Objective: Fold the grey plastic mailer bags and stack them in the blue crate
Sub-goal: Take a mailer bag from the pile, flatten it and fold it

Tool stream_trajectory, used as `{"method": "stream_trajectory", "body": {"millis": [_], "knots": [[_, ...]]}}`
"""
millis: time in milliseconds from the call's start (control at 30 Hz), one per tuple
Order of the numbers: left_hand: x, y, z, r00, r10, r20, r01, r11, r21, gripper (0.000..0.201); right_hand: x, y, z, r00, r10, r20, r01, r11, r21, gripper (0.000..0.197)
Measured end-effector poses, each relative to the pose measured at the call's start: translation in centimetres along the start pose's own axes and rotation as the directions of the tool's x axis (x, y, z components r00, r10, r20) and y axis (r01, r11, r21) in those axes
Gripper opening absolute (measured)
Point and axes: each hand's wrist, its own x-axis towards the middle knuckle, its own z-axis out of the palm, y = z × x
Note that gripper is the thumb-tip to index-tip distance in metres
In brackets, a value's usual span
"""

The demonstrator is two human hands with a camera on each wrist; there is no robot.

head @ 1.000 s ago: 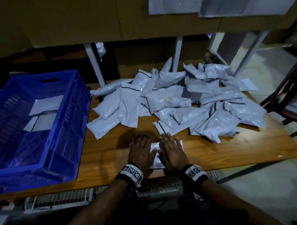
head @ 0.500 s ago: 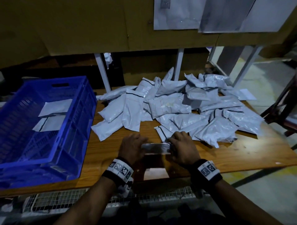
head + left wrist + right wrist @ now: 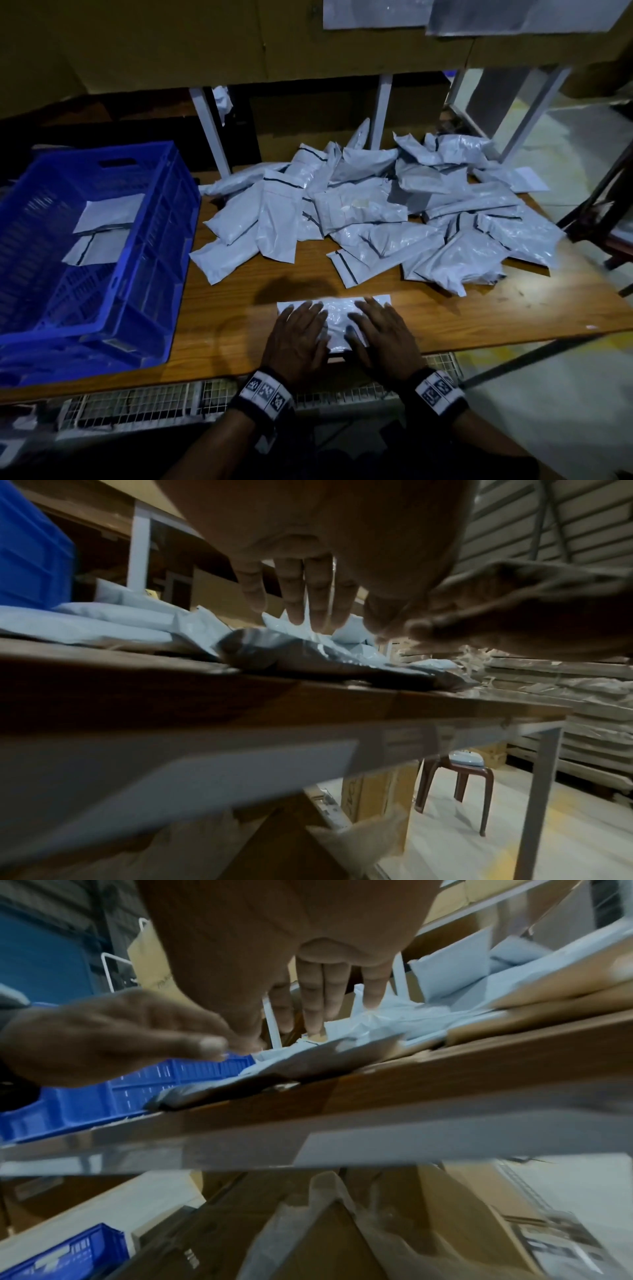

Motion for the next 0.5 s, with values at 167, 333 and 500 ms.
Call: {"method": "stream_trajectory", "body": {"millis": [167,333,500], "knots": [[2.4,0.3,1.2,0.966,-0.093,0.242,0.069,0.992,0.105,0.063,2.0,-0.5,3.0,0.979,0.085,0.186,-0.077,0.996,-0.048,0.063],[2.0,0.1,2.4,0.954,-0.105,0.282,0.071,0.989,0.128,0.074,1.5,-0.4,3.9,0.965,0.108,0.240,-0.086,0.991,-0.102,0.064],[1.9,0.0,2.6,0.949,-0.102,0.298,0.062,0.988,0.143,0.071,1.6,-0.5,4.1,0.966,0.106,0.235,-0.080,0.990,-0.116,0.062]]}}
